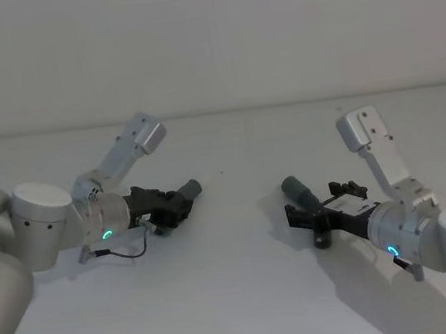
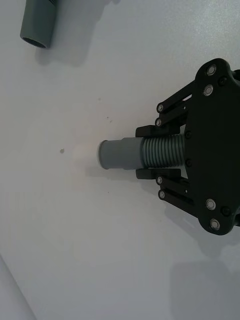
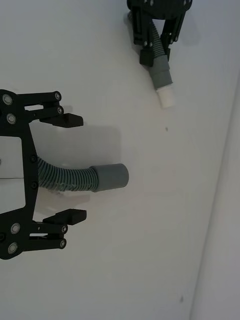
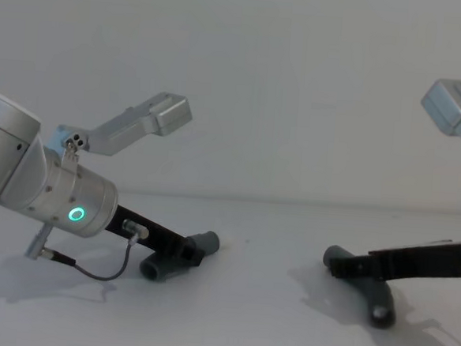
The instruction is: Use both hands to pick up one end of the pipe from the table, align the ends, and insert them.
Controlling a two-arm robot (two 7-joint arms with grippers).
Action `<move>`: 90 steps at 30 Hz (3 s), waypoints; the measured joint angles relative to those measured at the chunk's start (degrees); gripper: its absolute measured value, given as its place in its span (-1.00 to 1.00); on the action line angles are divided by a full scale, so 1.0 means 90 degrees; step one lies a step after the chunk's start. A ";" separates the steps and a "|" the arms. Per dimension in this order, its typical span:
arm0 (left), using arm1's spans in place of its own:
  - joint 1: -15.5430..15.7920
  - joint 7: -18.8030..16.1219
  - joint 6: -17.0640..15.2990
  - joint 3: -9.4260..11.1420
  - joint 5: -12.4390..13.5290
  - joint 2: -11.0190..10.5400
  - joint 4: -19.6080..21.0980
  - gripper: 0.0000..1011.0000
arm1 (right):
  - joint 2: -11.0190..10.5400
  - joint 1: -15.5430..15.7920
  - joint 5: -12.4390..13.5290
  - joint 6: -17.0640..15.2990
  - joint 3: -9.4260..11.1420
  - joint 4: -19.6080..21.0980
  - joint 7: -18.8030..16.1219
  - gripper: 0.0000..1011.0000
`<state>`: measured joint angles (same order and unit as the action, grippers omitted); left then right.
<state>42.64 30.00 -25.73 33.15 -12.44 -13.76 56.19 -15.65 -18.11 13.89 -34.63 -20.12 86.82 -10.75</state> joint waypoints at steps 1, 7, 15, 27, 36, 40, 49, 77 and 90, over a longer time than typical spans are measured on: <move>0.0000 0.0000 0.0000 0.0000 0.0000 0.0000 0.0000 -0.32 | 0.0009 -0.0013 -0.0002 -0.0012 0.0000 -0.0021 -0.0004 0.98; 0.0000 0.0000 0.0000 0.0000 0.0000 0.0000 0.0000 -0.32 | 0.0052 -0.0085 -0.0020 -0.0098 -0.0003 -0.0135 -0.0032 0.98; 0.0000 0.0000 0.0000 0.0000 0.0000 0.0001 0.0000 -0.32 | 0.0085 -0.0146 -0.0049 -0.0201 -0.0023 -0.0230 -0.0106 0.98; 0.0000 0.0000 0.0000 0.0000 0.0000 0.0000 0.0000 -0.32 | 0.0121 -0.0181 -0.0091 -0.0323 -0.0046 -0.0325 -0.0206 0.98; 0.0000 0.0000 0.0000 0.0000 0.0000 0.0000 0.0000 -0.32 | 0.0154 -0.0182 -0.0119 -0.0357 -0.0032 -0.0363 -0.0227 0.98; 0.0000 0.0000 0.0000 0.0000 0.0000 0.0000 0.0000 -0.32 | 0.0164 -0.0182 -0.0126 -0.0362 -0.0026 -0.0372 -0.0233 0.91; 0.0000 0.0000 0.0000 0.0000 0.0000 0.0000 0.0000 -0.32 | 0.0176 -0.0178 -0.0136 -0.0373 -0.0019 -0.0384 -0.0242 0.46; 0.0006 0.0001 0.0000 0.0002 0.0013 0.0005 -0.0006 -0.32 | 0.0186 -0.0166 -0.0149 -0.0365 -0.0009 -0.0390 -0.0250 -0.44; 0.0148 -0.0026 0.0159 0.0107 0.0264 -0.0039 0.0159 -0.32 | 0.0022 -0.0017 -0.0224 0.0210 0.0023 -0.0159 -0.0427 -0.44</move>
<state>43.97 29.77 -24.30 34.11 -10.06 -14.12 57.62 -15.45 -18.26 11.88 -32.74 -19.92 85.38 -14.59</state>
